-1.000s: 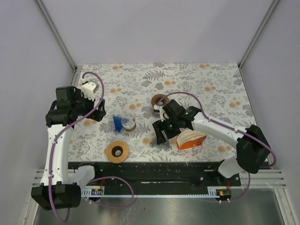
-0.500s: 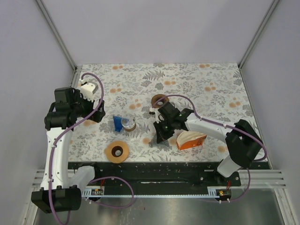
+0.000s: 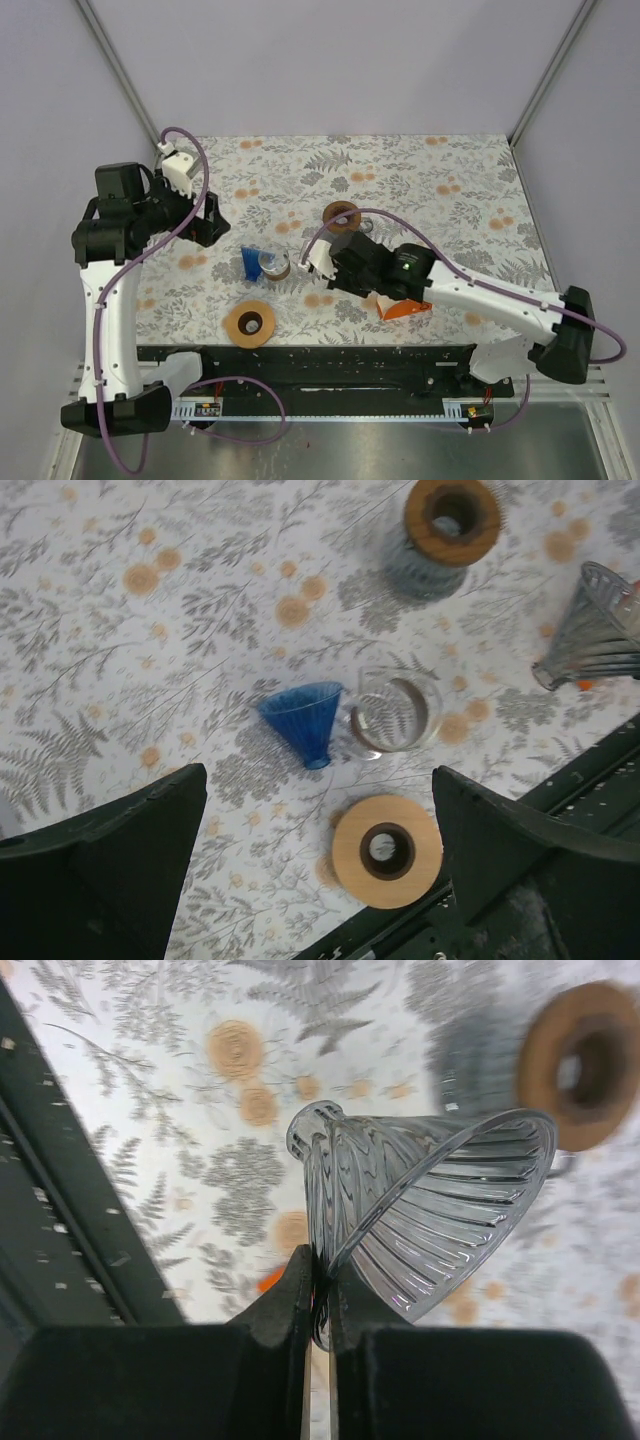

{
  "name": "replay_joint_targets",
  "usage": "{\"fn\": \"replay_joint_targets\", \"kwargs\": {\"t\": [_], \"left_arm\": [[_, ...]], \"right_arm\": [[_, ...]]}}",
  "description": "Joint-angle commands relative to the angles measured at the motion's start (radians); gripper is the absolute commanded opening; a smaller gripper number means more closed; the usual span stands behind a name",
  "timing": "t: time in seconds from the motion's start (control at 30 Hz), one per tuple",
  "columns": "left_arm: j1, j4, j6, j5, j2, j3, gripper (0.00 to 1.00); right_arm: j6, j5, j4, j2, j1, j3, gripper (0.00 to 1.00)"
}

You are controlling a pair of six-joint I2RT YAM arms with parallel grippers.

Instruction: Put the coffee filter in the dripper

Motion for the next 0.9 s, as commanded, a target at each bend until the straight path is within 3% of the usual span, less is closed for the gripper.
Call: {"fn": "replay_joint_targets", "kwargs": {"t": [0.0, 0.17, 0.27, 0.57, 0.77, 0.87], "left_arm": [[-0.049, -0.036, -0.091, 0.204, 0.006, 0.099, 0.98], [-0.314, 0.016, -0.24, 0.113, 0.038, 0.175, 0.95], [-0.419, 0.022, -0.285, 0.073, 0.076, 0.218, 0.93], [-0.608, 0.068, -0.286, -0.134, 0.208, 0.188, 0.91], [-0.642, 0.094, -0.303, -0.2, 0.325, 0.252, 0.85], [-0.672, 0.116, -0.293, -0.231, 0.345, 0.214, 0.8]], "right_arm": [[-0.38, 0.184, 0.115, -0.145, 0.056, -0.035, 0.0], [-0.847, 0.263, 0.355, -0.248, 0.132, -0.193, 0.0], [-1.0, 0.327, 0.459, -0.262, 0.144, -0.232, 0.0], [-1.142, 0.448, 0.515, -0.151, 0.165, -0.197, 0.0], [-1.152, 0.447, 0.551, -0.087, 0.182, -0.172, 0.0], [-1.149, 0.464, 0.581, -0.067, 0.181, -0.157, 0.0]]}}
